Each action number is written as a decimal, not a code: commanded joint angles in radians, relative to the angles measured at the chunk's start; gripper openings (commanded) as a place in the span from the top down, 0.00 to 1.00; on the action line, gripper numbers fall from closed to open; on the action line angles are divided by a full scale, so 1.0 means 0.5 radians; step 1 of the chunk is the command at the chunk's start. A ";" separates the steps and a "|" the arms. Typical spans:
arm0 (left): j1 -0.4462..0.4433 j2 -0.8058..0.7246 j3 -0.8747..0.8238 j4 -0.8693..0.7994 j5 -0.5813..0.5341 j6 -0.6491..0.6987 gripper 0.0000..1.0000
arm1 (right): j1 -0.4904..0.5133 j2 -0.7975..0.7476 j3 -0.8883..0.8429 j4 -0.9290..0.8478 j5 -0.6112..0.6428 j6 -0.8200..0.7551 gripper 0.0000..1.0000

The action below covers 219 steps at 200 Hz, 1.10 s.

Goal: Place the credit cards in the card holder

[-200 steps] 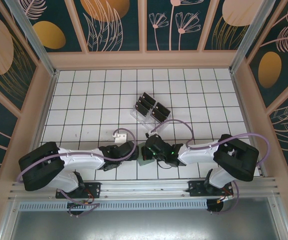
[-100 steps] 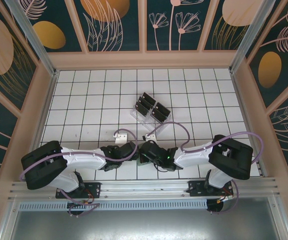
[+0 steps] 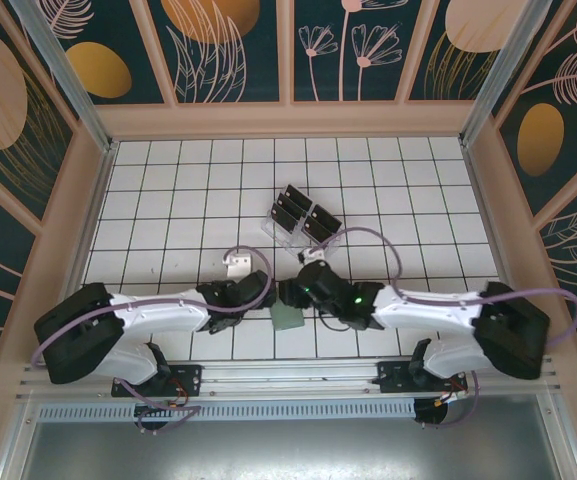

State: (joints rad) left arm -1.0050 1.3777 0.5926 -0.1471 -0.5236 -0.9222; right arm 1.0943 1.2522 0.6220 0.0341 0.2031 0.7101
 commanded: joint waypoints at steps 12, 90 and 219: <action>0.199 -0.151 0.247 -0.101 -0.134 0.278 0.01 | -0.225 -0.409 0.029 -0.231 0.059 -0.066 0.39; 0.877 -0.330 0.333 0.441 -0.146 1.113 0.01 | -1.291 -0.903 0.045 -0.338 0.518 -0.604 0.01; 1.679 -0.420 -0.725 2.138 0.076 1.730 0.01 | -2.078 -0.560 -0.707 1.111 0.217 -1.143 0.01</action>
State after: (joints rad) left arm -0.1955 1.1217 0.2874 0.6800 -0.5247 -0.1215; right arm 0.0715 0.9367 0.3191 0.3698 0.3264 0.2173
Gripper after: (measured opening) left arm 0.988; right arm 0.989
